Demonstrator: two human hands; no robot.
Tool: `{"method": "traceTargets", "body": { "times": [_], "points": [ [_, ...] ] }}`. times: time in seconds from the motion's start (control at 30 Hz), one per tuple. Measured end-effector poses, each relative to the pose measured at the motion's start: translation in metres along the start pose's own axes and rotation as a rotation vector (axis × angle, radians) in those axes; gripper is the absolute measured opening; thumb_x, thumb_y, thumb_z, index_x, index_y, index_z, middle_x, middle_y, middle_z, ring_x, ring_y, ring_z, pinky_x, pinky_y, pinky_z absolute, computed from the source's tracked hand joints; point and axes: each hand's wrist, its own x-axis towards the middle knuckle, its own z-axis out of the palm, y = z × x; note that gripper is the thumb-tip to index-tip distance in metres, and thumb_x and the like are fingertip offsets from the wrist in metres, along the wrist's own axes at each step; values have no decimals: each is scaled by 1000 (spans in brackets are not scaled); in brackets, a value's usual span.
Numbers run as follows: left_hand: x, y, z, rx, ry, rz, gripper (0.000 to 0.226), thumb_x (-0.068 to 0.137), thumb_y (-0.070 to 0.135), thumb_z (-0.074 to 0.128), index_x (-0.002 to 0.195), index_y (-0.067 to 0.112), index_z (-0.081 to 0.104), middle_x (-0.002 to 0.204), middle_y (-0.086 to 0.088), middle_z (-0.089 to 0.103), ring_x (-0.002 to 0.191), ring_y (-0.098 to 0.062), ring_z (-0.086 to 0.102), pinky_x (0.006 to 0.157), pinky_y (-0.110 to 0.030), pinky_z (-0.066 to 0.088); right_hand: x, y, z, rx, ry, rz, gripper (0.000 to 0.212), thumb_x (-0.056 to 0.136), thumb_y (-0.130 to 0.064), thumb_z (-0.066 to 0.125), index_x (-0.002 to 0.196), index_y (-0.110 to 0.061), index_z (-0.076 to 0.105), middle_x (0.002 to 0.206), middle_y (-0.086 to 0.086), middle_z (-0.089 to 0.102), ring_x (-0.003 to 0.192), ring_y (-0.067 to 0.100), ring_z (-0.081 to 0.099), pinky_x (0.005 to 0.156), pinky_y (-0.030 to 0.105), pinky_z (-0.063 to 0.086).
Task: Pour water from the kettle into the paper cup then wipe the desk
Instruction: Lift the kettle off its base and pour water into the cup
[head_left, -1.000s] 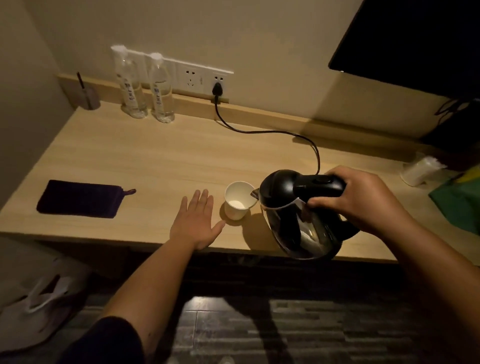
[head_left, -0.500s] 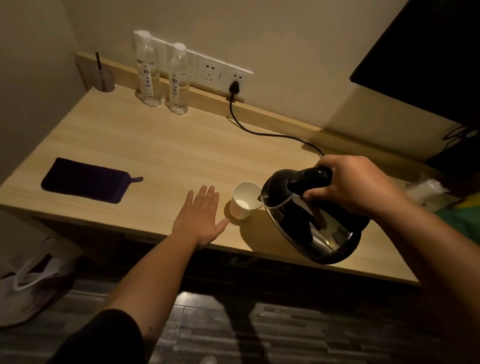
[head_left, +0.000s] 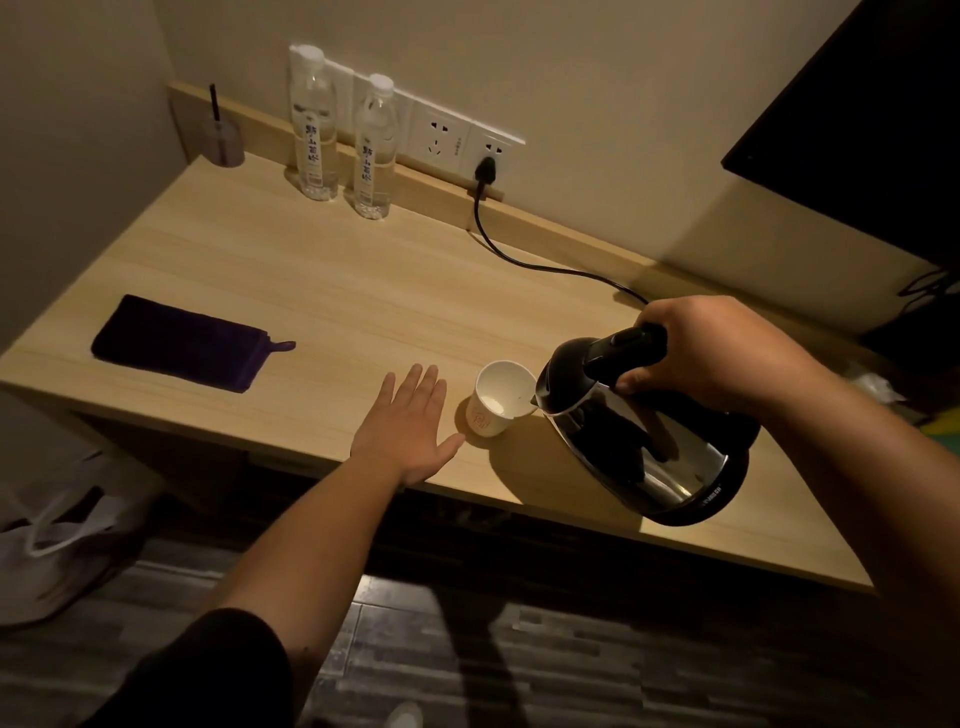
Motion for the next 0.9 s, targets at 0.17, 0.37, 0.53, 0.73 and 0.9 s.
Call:
{"method": "traceTargets", "body": {
  "times": [0.17,0.37,0.53,0.73,0.9],
  "points": [
    [1,0,1,3,-4,-5,89,83,71,-6,152,14,-7,160,-7,-15,145,-23,-22,115,-47,-15,7,-1,-1,-36,-7,-13,32,69,-41,79,91,-26,61,75,-8,57,68,9,51,61,32,52],
    [0,0,-1,-8,-8,-2,88,84,71,-3,152,14,-7,160,-7,-15,145,-22,-22,115,-47,-15,12,-1,-3,-78,-19,-42,31,68,-43,79,88,-27,61,74,-7,57,67,9,52,59,31,51],
    [-1,1,-4,-7,-10,1,88,85,70,-2,152,13,-7,160,-7,-16,144,-22,-22,116,-48,-14,14,-1,-5,-90,-35,-56,32,68,-43,78,89,-26,62,74,-7,58,66,10,54,63,34,55],
    [-2,1,-5,-9,-20,0,87,86,70,-2,152,13,-7,160,-7,-17,144,-22,-23,116,-47,-15,15,0,-5,-99,-32,-67,31,67,-43,78,88,-26,63,73,-7,58,65,10,54,61,33,54],
    [-1,0,-4,-8,-21,-4,87,85,70,-2,152,14,-8,160,-7,-17,144,-22,-24,115,-47,-16,16,-3,-7,-106,-44,-65,31,67,-43,79,88,-27,61,74,-8,58,65,9,53,55,27,49]
  ]
}}
